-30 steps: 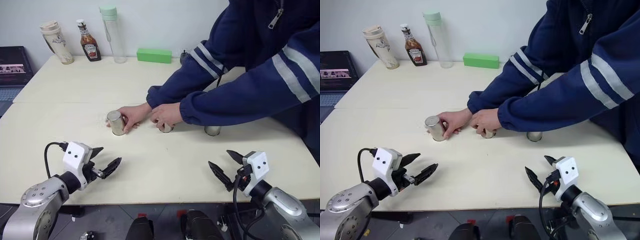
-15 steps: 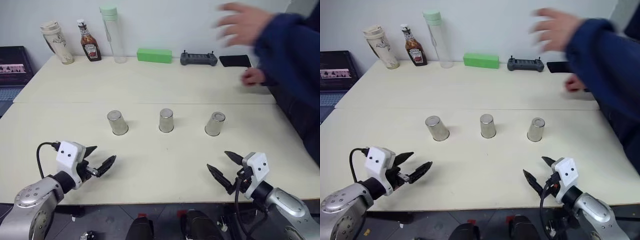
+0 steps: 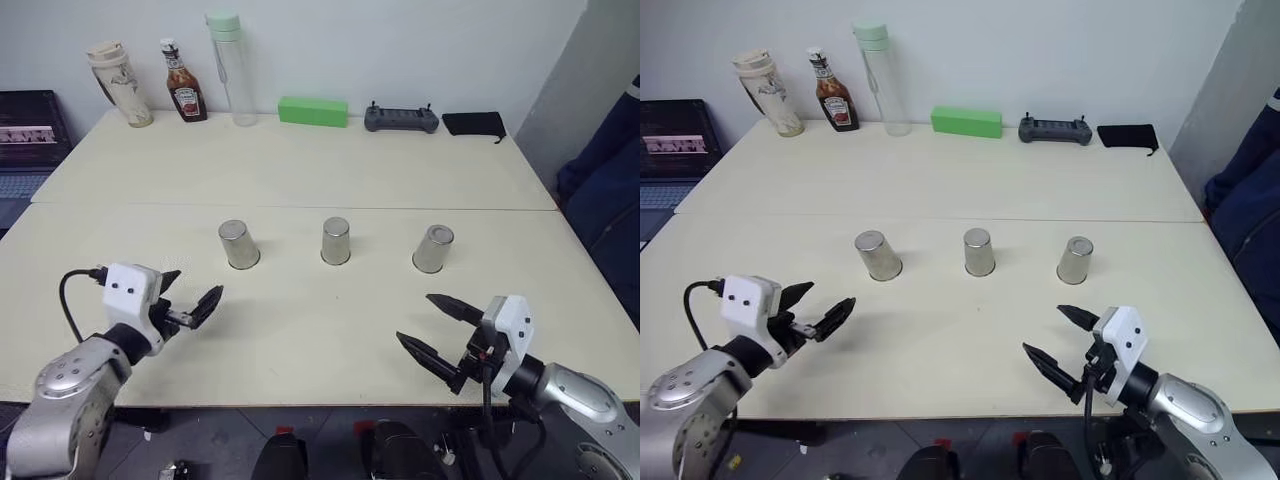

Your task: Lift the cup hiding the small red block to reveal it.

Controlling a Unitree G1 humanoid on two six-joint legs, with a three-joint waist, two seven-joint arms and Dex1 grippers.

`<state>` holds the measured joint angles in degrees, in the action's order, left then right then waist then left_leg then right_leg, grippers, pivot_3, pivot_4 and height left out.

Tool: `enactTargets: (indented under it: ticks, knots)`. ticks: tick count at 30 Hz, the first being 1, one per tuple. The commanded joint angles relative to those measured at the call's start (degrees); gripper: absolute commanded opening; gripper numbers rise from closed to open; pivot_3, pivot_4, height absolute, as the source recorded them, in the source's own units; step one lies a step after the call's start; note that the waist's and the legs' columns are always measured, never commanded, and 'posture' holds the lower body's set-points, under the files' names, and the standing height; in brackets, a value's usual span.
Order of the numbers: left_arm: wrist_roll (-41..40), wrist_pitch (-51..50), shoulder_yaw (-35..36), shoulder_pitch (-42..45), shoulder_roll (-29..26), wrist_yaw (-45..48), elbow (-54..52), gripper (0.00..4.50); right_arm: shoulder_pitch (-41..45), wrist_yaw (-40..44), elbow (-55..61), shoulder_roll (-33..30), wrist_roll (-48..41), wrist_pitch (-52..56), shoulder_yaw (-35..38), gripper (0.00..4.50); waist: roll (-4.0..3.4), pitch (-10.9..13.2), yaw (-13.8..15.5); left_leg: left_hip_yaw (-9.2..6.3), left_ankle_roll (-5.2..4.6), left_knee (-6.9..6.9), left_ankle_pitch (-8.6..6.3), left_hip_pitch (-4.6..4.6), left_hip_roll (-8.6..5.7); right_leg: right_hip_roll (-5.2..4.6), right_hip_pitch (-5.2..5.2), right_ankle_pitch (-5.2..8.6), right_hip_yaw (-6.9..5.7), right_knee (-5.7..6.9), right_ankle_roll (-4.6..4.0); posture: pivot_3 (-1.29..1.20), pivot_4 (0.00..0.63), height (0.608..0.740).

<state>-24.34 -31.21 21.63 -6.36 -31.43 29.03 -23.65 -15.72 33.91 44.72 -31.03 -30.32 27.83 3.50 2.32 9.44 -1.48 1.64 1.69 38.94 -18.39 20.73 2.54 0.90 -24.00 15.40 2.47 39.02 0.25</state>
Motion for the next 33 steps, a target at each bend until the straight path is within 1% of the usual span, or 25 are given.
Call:
enactTargets:
  ticks: [1,8,14,18,22,25,30,33]
  knots:
    - [2.58,3.82,-3.54,4.42,2.63,-2.94,1.77,4.47,0.02,0.01,0.66,-0.41,-0.19,-1.39,1.74,4.50,0.01,0.00,0.04,-0.01,0.00,0.00,0.00,0.00,-0.01,-0.01,0.00,0.00,-0.01,0.00,0.00,0.00,0.150,0.740]
    - [10.22,12.21,-9.09,11.84,6.67,-7.56,12.38,4.47,-0.42,-1.70,1.26,-0.33,0.40,-1.03,3.79,4.50,0.05,-0.03,-0.07,0.01,0.00,0.03,0.00,-0.04,0.00,0.02,0.04,-0.13,0.01,0.01,-0.11,0.00,0.150,0.740]
    - [13.07,18.28,-11.48,17.45,8.82,-7.89,21.69,4.47,-1.88,-3.68,3.52,-0.29,0.35,-0.44,3.98,4.50,0.07,-0.05,0.04,-0.01,0.00,0.03,0.00,0.03,-0.01,0.01,0.02,-0.13,-0.01,0.00,-0.12,0.00,0.150,0.740]
    - [15.12,22.30,-11.89,22.51,10.27,-10.04,29.56,4.47,-3.07,-4.78,4.24,-0.36,0.72,-0.43,4.26,4.50,0.09,-0.06,0.10,-0.02,0.00,0.03,0.01,0.02,-0.04,0.00,0.04,-0.14,-0.02,0.00,-0.10,0.00,0.150,0.740]
    - [15.52,25.00,-12.78,23.95,10.98,-9.41,32.37,4.47,-4.63,-5.57,4.50,-0.01,1.39,-0.91,4.21,4.50,0.10,-0.07,-0.04,0.01,0.00,0.04,0.01,0.03,-0.03,0.01,0.03,-0.15,0.01,0.00,-0.09,0.00,0.150,0.740]
    - [15.29,26.28,-12.67,24.54,11.67,-9.33,33.04,3.95,-5.35,-5.82,4.84,0.09,1.45,-0.94,4.24,4.50,0.10,-0.06,0.00,0.00,0.00,0.04,0.00,0.03,-0.02,0.00,0.03,-0.15,0.00,0.00,-0.10,0.00,0.150,0.740]
    - [15.53,26.62,-12.18,25.18,11.38,-9.93,33.34,2.84,-5.30,-5.72,4.24,0.20,1.71,-1.18,4.28,4.50,0.10,-0.06,0.02,-0.02,0.01,0.04,0.01,0.03,-0.02,0.00,0.04,-0.16,-0.02,0.00,-0.08,0.00,0.150,0.740]
    - [15.09,25.88,-11.32,25.71,10.91,-10.40,32.35,2.75,-4.67,-5.85,3.88,0.41,1.89,-1.16,3.74,4.50,0.10,-0.06,0.01,-0.01,0.02,0.04,0.01,0.02,-0.02,0.00,0.04,-0.16,-0.02,0.00,-0.06,0.00,0.150,0.740]
